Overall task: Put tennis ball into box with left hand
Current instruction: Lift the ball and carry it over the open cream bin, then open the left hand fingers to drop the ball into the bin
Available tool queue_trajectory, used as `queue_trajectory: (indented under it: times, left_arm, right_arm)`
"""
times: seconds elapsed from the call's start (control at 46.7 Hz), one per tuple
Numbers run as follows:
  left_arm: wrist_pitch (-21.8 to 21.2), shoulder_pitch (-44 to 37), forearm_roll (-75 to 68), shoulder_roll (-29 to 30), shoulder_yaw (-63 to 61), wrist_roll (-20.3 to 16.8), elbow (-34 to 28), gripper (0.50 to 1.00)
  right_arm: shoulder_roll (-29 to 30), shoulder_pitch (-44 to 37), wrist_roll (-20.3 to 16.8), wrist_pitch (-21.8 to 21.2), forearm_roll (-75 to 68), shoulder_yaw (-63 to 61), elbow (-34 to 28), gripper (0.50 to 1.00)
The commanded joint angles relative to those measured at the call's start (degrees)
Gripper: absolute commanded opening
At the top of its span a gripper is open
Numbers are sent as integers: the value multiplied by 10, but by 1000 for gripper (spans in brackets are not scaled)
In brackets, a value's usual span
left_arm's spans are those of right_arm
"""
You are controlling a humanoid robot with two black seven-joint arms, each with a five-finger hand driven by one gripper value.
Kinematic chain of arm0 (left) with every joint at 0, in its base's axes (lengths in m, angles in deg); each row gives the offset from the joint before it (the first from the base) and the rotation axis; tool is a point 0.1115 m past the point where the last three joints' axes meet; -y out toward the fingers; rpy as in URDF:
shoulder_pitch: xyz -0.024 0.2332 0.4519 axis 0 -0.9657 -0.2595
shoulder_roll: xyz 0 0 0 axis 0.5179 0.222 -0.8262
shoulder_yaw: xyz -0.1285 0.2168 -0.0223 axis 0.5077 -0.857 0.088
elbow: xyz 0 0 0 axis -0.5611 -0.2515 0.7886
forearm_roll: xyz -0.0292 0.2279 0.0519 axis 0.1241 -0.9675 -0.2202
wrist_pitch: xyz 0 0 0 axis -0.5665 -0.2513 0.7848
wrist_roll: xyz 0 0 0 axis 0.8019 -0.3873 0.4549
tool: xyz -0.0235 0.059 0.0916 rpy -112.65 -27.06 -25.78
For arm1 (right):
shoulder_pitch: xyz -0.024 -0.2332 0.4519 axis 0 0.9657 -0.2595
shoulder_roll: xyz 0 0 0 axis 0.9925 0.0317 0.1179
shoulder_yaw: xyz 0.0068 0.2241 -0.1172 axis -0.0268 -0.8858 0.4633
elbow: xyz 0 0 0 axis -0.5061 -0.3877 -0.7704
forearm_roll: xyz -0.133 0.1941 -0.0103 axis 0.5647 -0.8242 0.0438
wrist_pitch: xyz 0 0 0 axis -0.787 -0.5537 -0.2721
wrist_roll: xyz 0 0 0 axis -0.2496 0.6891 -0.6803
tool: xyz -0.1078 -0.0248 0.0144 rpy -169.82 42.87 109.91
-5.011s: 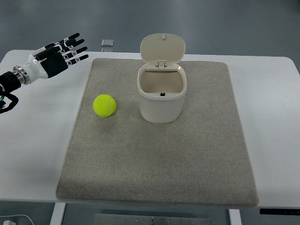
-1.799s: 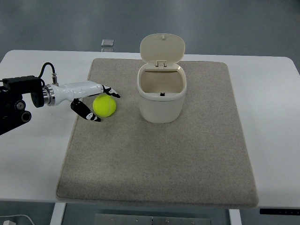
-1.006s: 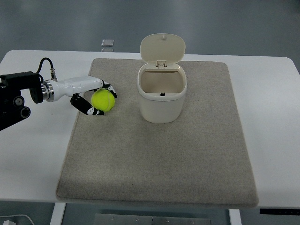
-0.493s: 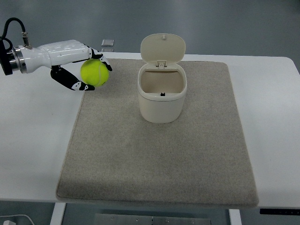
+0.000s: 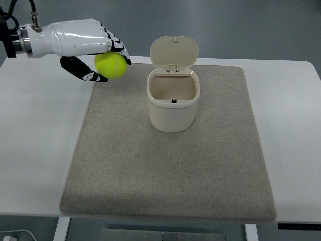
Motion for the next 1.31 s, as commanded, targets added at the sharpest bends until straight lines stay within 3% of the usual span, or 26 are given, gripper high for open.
queue_trajectory:
  times: [0.0, 0.3, 1.028, 1.071, 1.156, 1.285]
  left_arm:
    - [-50, -10, -21, -18, -7, 0, 1, 500]
    - [-122, -10, -137, -74, -33, 4, -7, 500]
    - [-124, 2, -178, -217, -24, 8, -110, 514]
    - [-124, 2, -178, -228, -24, 8, -124, 563]
    - [-124, -1, -175, -239, -23, 8, -142, 715]
    - [-124, -6, -173, -243, -21, 8, -142, 814]
  right_arm:
    - [0, 0, 0, 0, 0, 0, 0, 938]
    - [0, 0, 0, 0, 0, 0, 0, 940]
    - [0, 0, 0, 0, 0, 0, 0, 940]
    - [0, 0, 0, 0, 0, 0, 0, 938]
    - [0, 0, 0, 0, 0, 0, 0, 938]
    - [0, 0, 0, 0, 0, 0, 0, 940]
